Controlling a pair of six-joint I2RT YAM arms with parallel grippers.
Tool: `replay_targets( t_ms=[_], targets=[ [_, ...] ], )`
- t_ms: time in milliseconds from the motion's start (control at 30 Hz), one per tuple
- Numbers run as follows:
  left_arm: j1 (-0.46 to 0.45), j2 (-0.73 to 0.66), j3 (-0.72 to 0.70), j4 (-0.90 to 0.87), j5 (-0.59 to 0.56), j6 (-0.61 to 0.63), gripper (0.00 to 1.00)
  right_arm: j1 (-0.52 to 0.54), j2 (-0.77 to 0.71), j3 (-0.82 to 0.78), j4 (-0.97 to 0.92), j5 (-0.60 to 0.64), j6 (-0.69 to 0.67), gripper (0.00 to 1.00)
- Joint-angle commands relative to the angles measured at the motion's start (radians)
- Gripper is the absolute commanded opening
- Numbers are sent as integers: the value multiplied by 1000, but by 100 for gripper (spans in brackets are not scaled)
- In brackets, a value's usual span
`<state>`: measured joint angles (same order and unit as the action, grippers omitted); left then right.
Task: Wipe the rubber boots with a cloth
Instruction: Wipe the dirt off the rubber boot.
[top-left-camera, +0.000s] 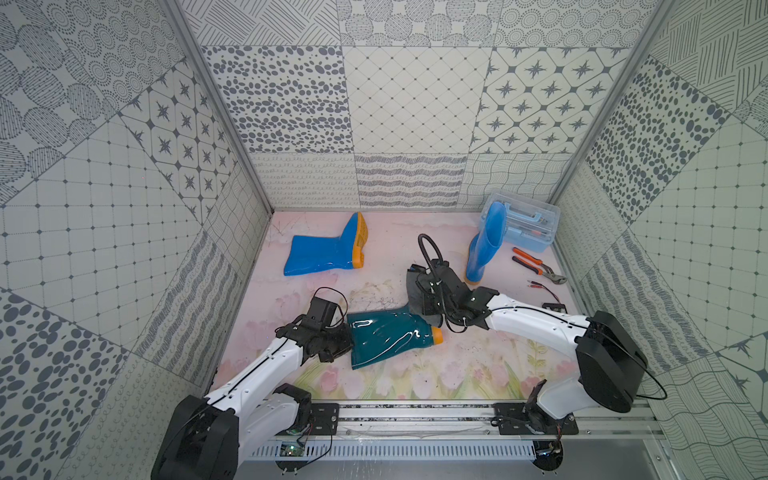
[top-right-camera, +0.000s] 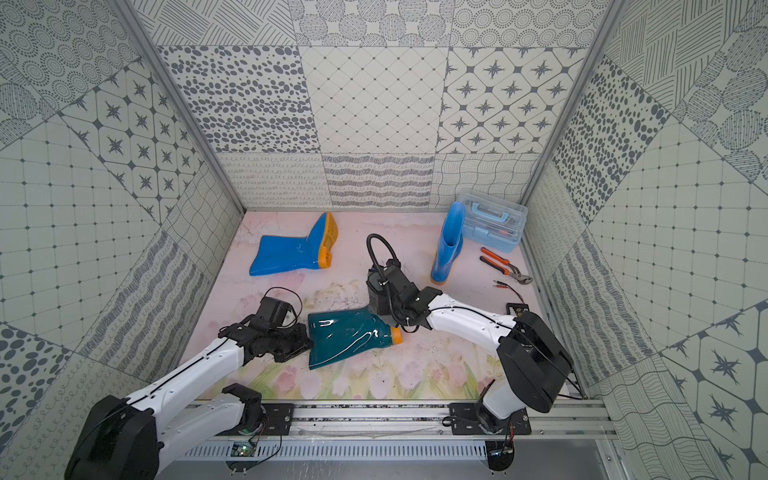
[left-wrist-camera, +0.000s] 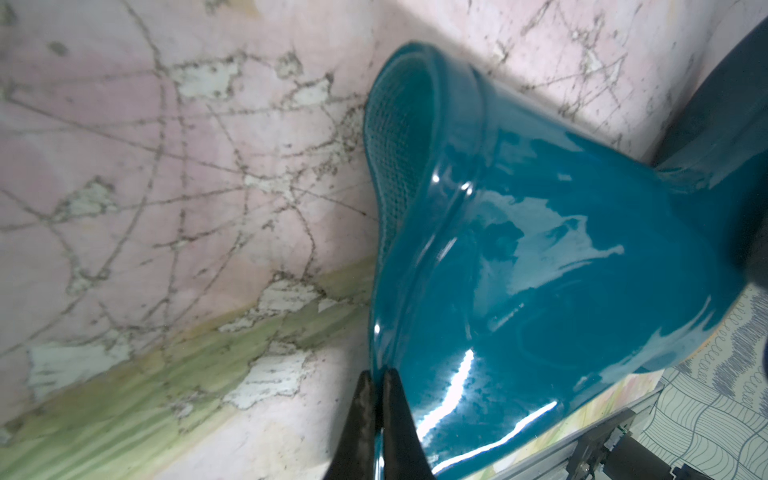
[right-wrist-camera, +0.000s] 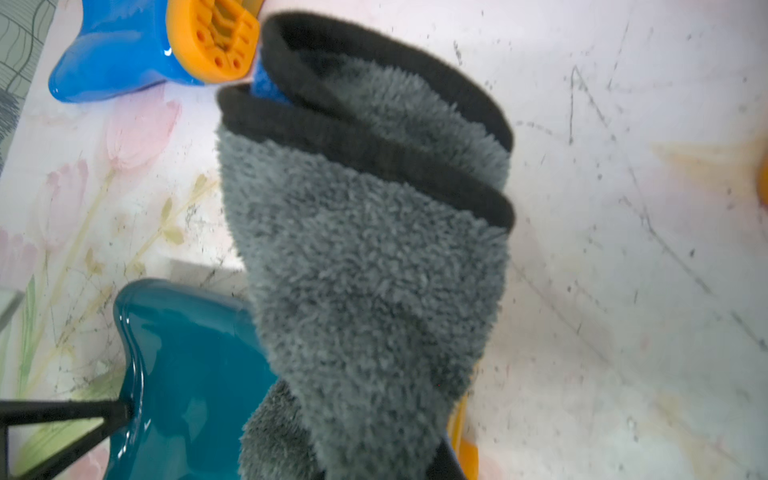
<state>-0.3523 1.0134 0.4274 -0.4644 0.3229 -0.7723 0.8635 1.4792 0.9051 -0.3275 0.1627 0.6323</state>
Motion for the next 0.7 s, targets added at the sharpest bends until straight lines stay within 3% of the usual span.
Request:
replay_targets(
  t_ms=[0, 367, 467, 667],
  targets=[
    [-8, 18, -7, -41, -29, -13, 0, 58, -48, -82, -70, 43, 108, 0],
    [-8, 55, 18, -27, -24, -3, 0, 273, -154, -216, -129, 82, 335, 0],
    [-8, 76, 22, -15, -20, 2, 0, 221, -134, -161, -128, 108, 239, 0],
    [-8, 81, 24, -15, -17, 4, 0, -27, -1, 91, -84, 32, -33, 0]
  ],
)
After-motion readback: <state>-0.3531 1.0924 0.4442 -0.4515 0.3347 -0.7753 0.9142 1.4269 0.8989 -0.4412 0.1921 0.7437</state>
